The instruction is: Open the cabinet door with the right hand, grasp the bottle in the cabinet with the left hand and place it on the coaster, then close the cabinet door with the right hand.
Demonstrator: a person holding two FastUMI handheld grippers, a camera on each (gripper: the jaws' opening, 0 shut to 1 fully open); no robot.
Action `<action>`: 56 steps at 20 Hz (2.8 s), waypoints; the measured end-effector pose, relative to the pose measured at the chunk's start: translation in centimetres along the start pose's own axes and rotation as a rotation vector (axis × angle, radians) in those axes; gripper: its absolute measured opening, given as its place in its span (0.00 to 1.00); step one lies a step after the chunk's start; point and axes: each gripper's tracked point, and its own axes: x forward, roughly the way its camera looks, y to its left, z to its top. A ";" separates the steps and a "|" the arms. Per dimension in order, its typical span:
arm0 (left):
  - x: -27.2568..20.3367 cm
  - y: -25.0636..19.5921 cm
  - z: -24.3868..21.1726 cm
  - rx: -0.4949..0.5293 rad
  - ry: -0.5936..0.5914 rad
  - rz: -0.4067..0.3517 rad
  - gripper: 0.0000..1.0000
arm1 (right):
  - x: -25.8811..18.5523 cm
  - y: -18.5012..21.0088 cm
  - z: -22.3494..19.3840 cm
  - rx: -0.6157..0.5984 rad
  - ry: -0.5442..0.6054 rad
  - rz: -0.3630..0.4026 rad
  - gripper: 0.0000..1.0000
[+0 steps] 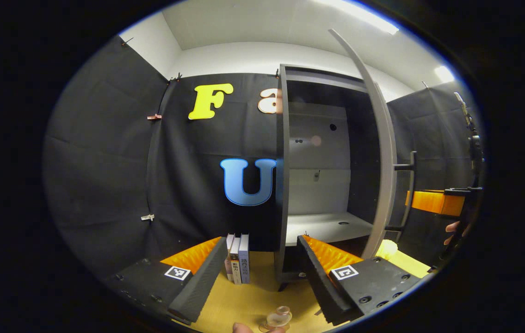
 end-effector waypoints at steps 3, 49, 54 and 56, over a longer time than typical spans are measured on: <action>0.6 0.6 -0.2 0.005 0.002 0.005 0.95 | 2.2 -0.5 -0.1 0.003 0.007 -0.004 0.98; -4.9 -8.9 1.5 0.033 -0.040 -0.085 0.95 | -11.9 -11.0 2.1 -0.052 0.006 -0.103 0.98; -5.0 -9.1 1.6 0.039 -0.044 -0.090 0.95 | -12.0 -11.1 2.2 -0.058 0.007 -0.115 0.98; -5.0 -9.1 1.4 0.035 -0.041 -0.094 0.95 | -11.5 -11.3 2.3 -0.057 0.009 -0.118 0.98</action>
